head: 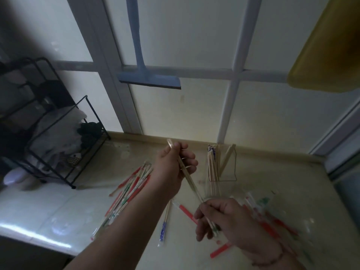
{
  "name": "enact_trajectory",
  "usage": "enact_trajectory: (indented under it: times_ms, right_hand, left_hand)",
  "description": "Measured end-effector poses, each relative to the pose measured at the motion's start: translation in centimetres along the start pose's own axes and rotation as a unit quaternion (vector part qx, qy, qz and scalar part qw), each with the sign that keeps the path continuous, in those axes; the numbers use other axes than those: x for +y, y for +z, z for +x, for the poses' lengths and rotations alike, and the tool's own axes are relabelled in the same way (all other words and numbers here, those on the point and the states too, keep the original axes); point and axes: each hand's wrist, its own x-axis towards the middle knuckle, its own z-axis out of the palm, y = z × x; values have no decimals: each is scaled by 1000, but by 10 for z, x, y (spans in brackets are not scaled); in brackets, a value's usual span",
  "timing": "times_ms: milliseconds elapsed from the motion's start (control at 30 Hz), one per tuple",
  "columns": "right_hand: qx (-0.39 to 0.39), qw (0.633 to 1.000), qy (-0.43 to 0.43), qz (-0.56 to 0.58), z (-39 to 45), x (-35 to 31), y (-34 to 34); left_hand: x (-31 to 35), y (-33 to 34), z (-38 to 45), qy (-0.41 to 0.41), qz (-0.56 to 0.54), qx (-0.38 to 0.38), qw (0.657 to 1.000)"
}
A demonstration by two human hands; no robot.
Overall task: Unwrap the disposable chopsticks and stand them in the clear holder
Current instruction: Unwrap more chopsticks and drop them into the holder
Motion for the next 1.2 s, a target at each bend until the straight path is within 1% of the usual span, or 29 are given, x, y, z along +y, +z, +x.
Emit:
enact_trajectory:
  times_ms: [67, 167, 233, 300, 433, 533, 633, 700, 800, 1000, 1100, 1167, 1200]
  right_hand:
    - [-16, 999, 11, 37, 2, -2, 3]
    - [-21, 994, 32, 105, 3, -4, 3]
    - [-19, 992, 33, 124, 4, -4, 2]
    - [-4, 993, 25, 115, 4, -3, 2]
    - [32, 998, 8, 57, 2, 2, 1]
    - [30, 999, 16, 25, 0, 6, 3]
    - [61, 998, 10, -29, -1, 11, 6]
    - [81, 995, 6, -61, -2, 13, 9]
    - [91, 994, 3, -56, -2, 15, 12]
    - [109, 993, -16, -36, 0, 16, 12]
    - [123, 991, -14, -45, 0, 17, 9]
    - [114, 991, -6, -64, 0, 18, 6]
    - [97, 992, 6, -86, -1, 18, 5]
  left_hand:
    - [-1, 2, 5, -17, -10, 4, 1000]
    - [-1, -1, 15, -54, -77, 4, 996]
    - [-2, -2, 19, -62, -106, 2, 992]
    - [-3, -2, 21, -51, -122, 8, 991]
    - [4, 5, 17, 4, -146, 27, 989]
    - [4, 12, 5, 40, -97, 19, 994]
    - [-3, 13, -7, 78, -7, 24, 997]
    - [-8, 11, -12, 89, 14, 24, 996]
    - [-12, 10, -15, 87, 2, 33, 996]
    - [-28, 13, -26, 73, 17, 22, 997]
    - [-40, 14, -35, 46, 29, 8, 998]
    - [-49, 13, -42, 22, 30, -5, 999]
    - [-52, 11, -43, 14, 35, -11, 999]
